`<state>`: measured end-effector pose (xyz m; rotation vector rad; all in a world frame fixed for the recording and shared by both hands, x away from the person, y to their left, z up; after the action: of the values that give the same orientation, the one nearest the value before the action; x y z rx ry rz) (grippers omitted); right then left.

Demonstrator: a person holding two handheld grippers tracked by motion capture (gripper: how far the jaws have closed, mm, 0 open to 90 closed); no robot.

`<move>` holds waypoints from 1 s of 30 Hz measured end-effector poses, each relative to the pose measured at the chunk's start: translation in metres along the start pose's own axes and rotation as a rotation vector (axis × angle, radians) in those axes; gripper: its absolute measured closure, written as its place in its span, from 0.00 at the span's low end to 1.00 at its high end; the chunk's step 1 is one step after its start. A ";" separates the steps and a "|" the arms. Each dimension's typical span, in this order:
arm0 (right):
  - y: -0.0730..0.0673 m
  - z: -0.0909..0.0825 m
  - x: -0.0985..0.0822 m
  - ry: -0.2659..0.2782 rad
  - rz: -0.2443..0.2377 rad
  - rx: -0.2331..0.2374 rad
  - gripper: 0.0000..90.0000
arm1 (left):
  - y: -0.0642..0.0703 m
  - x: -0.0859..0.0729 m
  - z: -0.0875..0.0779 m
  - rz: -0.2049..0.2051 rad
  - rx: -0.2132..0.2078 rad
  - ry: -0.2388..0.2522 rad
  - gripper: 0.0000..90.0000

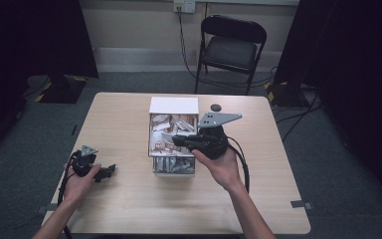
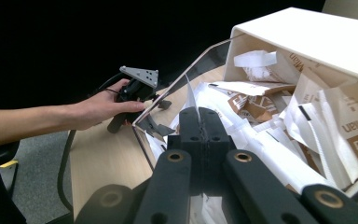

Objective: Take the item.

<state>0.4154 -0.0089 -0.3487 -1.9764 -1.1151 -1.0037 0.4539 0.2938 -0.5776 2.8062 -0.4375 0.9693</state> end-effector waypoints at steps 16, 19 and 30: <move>-0.001 -0.011 0.006 0.031 -0.006 -0.010 1.00 | 0.000 0.000 0.000 0.000 0.000 0.000 0.00; -0.001 -0.012 0.007 0.037 -0.008 -0.011 1.00 | 0.000 0.000 0.000 0.000 0.000 0.000 0.00; -0.002 -0.019 0.010 0.052 -0.012 -0.015 1.00 | 0.000 0.000 0.000 0.000 0.000 0.000 0.00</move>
<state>0.4117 -0.0194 -0.3304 -1.9469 -1.0952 -1.0666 0.4539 0.2938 -0.5776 2.8062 -0.4380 0.9693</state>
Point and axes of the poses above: each handheld gripper's, and its own axes: z roughly forward along the jaws, x roughly out of its top, y roughly to its right, the point moved 9 cm from there along z, roughly forward along the jaws, and after that the axes turned 6 degrees about -y, right-handed, at the moved point
